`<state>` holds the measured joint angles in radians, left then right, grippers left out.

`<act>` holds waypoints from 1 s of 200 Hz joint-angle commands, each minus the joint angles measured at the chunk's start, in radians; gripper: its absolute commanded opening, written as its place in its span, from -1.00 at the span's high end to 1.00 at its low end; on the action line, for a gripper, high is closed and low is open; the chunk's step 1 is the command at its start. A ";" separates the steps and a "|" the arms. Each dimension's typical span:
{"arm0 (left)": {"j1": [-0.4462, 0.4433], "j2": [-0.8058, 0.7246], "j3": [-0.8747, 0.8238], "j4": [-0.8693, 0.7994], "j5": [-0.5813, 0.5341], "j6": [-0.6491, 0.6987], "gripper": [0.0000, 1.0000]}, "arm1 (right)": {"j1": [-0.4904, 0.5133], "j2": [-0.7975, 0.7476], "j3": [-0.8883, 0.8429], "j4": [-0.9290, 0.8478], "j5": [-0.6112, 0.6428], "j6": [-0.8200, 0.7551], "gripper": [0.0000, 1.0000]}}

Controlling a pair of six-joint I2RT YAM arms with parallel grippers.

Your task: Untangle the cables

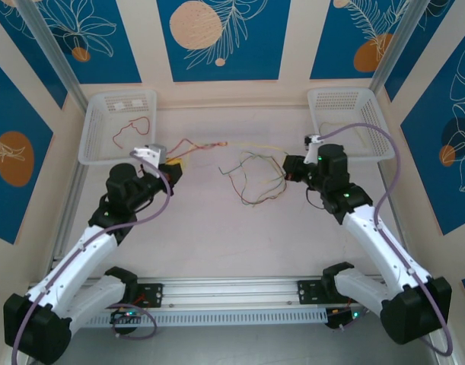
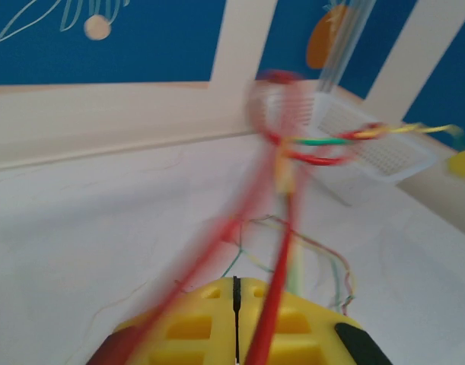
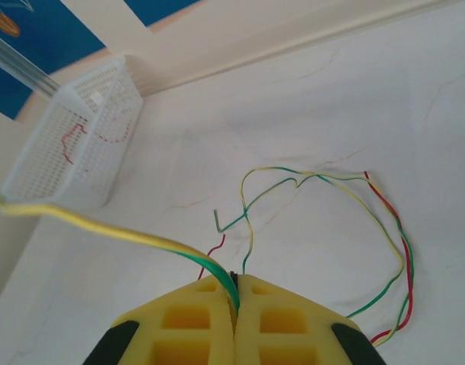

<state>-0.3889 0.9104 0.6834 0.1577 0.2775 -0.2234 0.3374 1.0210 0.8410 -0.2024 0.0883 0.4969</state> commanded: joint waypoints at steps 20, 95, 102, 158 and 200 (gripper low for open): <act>-0.142 0.098 0.121 -0.001 0.069 0.040 1.00 | 0.161 0.120 0.025 0.120 0.136 -0.004 1.00; -0.192 0.260 0.155 0.036 0.053 0.012 -0.17 | 0.273 0.201 0.062 0.213 0.089 -0.036 1.00; -0.193 0.247 0.157 0.020 0.032 0.022 -0.18 | 0.265 0.190 0.057 0.203 0.100 -0.044 1.00; -0.180 0.014 0.064 -0.019 -0.123 0.126 -0.55 | 0.040 0.046 -0.030 0.169 -0.063 -0.108 1.00; -0.080 -0.053 -0.022 0.038 -0.106 0.071 -0.60 | -0.043 -0.005 -0.062 0.205 -0.361 -0.202 1.00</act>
<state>-0.5316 0.8505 0.7094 0.1600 0.1799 -0.1284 0.2974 1.0428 0.8001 -0.0334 -0.0616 0.3801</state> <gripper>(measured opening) 0.807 0.052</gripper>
